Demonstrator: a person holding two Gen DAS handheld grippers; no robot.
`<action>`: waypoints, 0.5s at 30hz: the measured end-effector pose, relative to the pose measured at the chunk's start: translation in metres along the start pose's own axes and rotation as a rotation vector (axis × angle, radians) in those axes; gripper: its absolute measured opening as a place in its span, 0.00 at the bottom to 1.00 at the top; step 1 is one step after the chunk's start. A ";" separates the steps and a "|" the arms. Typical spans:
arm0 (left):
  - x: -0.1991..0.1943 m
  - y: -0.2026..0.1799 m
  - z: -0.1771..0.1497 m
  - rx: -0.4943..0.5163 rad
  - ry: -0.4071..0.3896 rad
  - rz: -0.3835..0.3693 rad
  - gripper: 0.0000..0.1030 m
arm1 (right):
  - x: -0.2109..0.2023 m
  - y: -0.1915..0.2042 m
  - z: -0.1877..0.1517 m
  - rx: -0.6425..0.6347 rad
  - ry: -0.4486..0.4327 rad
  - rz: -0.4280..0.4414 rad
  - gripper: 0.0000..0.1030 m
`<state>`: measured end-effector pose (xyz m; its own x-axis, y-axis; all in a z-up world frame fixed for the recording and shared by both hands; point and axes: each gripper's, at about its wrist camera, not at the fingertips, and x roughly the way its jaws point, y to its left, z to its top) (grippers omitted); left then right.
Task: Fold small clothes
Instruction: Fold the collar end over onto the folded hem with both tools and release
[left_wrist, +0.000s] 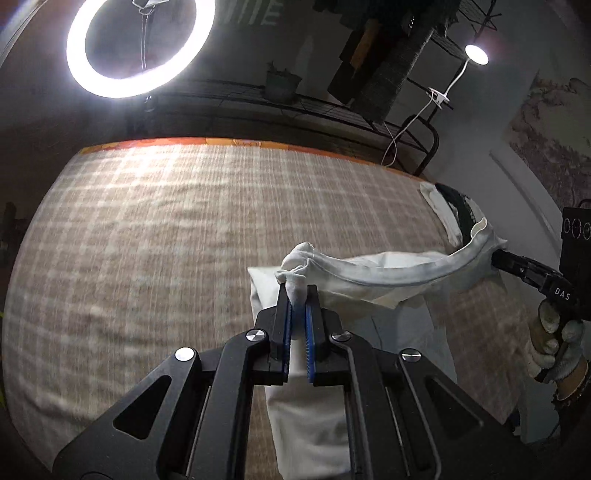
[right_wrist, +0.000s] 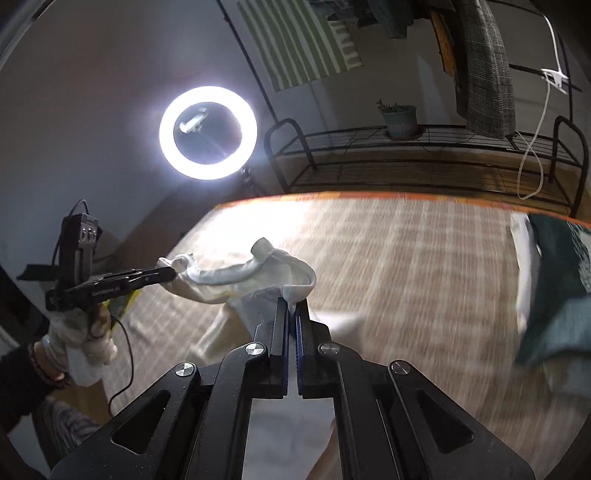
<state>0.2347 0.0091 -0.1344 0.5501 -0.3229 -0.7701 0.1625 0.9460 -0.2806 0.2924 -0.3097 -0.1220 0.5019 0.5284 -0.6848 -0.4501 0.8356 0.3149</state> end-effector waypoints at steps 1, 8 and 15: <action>-0.003 -0.003 -0.015 0.014 0.020 0.006 0.04 | -0.003 0.007 -0.011 -0.011 0.010 -0.016 0.02; -0.016 -0.006 -0.075 0.086 0.071 0.062 0.04 | -0.016 0.038 -0.080 -0.098 0.066 -0.114 0.02; -0.026 -0.010 -0.112 0.147 0.119 0.053 0.04 | -0.030 0.045 -0.123 -0.183 0.096 -0.201 0.02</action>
<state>0.1274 0.0045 -0.1754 0.4619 -0.2656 -0.8462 0.2587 0.9530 -0.1579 0.1661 -0.3065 -0.1681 0.5265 0.3307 -0.7832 -0.4788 0.8766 0.0482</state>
